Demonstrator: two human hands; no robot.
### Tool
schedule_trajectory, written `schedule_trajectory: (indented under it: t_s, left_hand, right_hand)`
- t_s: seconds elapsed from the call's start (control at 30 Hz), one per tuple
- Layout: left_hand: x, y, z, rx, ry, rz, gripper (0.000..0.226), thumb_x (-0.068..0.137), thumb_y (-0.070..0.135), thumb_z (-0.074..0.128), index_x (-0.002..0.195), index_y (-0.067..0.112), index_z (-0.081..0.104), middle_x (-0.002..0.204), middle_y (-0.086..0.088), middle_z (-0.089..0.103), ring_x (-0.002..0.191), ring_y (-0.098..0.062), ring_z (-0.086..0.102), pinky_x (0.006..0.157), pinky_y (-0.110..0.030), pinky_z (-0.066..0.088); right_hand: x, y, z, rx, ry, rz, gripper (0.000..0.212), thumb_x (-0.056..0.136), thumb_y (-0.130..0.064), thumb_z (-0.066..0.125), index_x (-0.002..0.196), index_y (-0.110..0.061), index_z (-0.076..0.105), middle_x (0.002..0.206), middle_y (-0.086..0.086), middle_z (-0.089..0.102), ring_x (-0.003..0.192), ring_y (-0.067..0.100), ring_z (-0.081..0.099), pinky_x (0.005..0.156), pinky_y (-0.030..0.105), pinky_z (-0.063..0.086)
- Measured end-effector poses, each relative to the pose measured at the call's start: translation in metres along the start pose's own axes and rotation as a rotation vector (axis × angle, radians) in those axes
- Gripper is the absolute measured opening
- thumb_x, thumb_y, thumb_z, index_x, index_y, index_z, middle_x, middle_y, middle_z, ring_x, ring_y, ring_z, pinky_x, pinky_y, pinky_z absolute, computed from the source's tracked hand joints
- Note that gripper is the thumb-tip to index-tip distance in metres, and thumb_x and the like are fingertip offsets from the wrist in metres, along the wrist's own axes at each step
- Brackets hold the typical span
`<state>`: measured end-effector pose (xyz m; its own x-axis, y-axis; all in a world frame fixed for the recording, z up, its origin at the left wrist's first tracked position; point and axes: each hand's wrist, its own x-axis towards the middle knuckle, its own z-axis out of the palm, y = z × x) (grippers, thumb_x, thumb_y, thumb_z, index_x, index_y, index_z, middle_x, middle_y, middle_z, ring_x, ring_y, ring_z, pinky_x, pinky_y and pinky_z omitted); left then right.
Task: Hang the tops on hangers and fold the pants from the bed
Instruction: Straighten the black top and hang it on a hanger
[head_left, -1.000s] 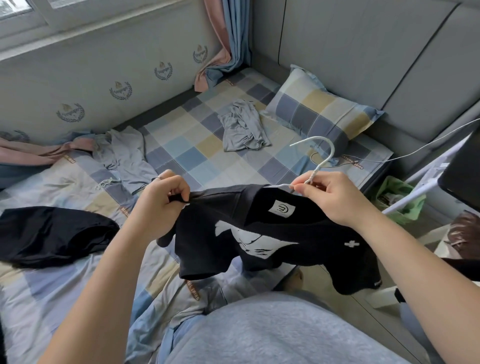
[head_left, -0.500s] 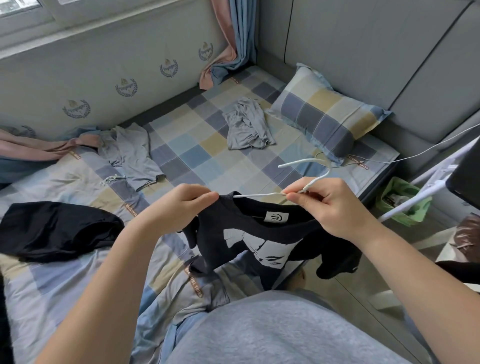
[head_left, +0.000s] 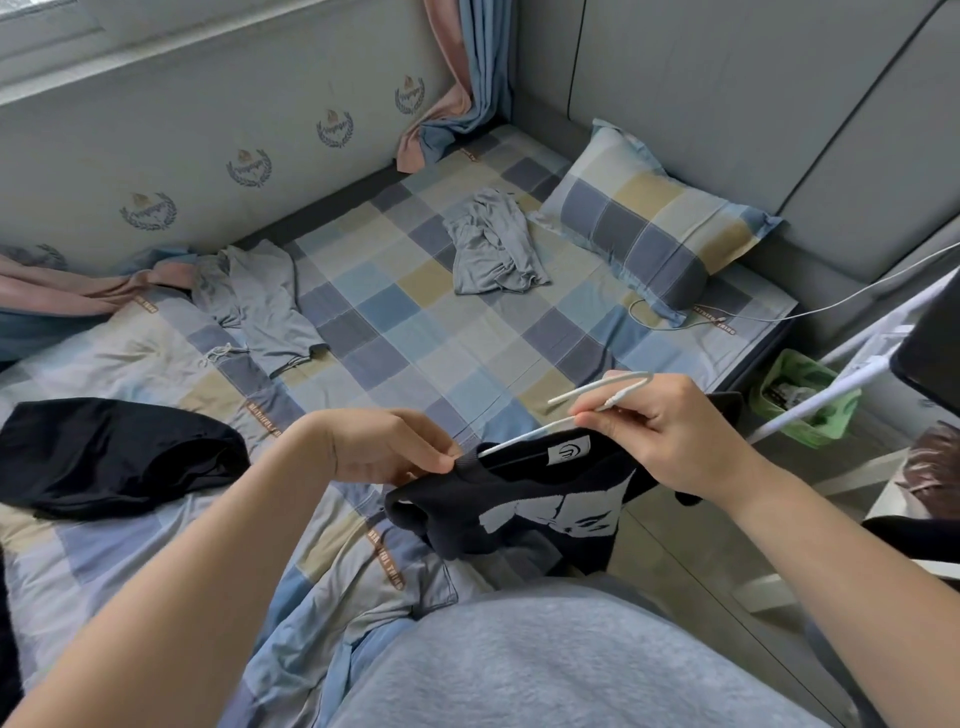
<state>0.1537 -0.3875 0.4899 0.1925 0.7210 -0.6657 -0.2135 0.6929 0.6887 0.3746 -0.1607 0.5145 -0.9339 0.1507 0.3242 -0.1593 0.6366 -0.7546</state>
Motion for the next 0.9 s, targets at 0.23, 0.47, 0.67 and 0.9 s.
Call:
schedule_trajectory:
  t_s: [0.23, 0.47, 0.67, 0.9]
  left_hand:
    - [0.012, 0.002, 0.01, -0.019, -0.139, -0.082, 0.031, 0.074, 0.017, 0.064, 0.1, 0.004, 0.075, 0.102, -0.014, 0.073, 0.096, -0.027, 0.069, 0.09, -0.036, 0.053]
    - [0.016, 0.003, 0.014, -0.024, -0.152, -0.117, 0.039, 0.07, 0.014, 0.059, 0.104, 0.002, 0.073, 0.109, -0.02, 0.07, 0.106, -0.038, 0.061, 0.112, -0.058, 0.032]
    - [0.02, 0.004, 0.021, -0.099, -0.148, -0.154, 0.045, 0.063, 0.016, 0.062, 0.104, 0.0, 0.071, 0.112, -0.023, 0.066, 0.105, -0.038, 0.062, 0.108, -0.051, 0.038]
    - [0.027, 0.007, 0.024, -0.102, -0.023, -0.123, 0.029, 0.069, 0.008, 0.05, 0.084, 0.005, 0.075, 0.097, -0.018, 0.071, 0.095, -0.035, 0.066, 0.094, -0.044, 0.051]
  right_hand:
    - [-0.003, 0.001, 0.0, -0.019, -0.05, -0.043, 0.017, 0.093, -0.018, 0.069, 0.094, -0.003, 0.076, 0.088, 0.001, 0.072, 0.079, 0.023, 0.07, 0.07, 0.045, 0.056]
    - [-0.005, 0.004, -0.004, -0.064, -0.062, -0.047, 0.016, 0.091, -0.02, 0.07, 0.094, -0.005, 0.076, 0.089, 0.003, 0.075, 0.08, 0.026, 0.072, 0.071, 0.047, 0.058]
    - [-0.009, 0.005, -0.008, -0.068, -0.072, -0.042, 0.015, 0.092, -0.02, 0.07, 0.094, -0.007, 0.076, 0.089, -0.001, 0.074, 0.084, 0.017, 0.072, 0.074, 0.042, 0.058]
    - [-0.017, 0.006, -0.01, -0.06, -0.097, -0.01, 0.018, 0.096, -0.024, 0.066, 0.096, -0.009, 0.076, 0.087, -0.003, 0.072, 0.077, 0.019, 0.069, 0.069, 0.042, 0.056]
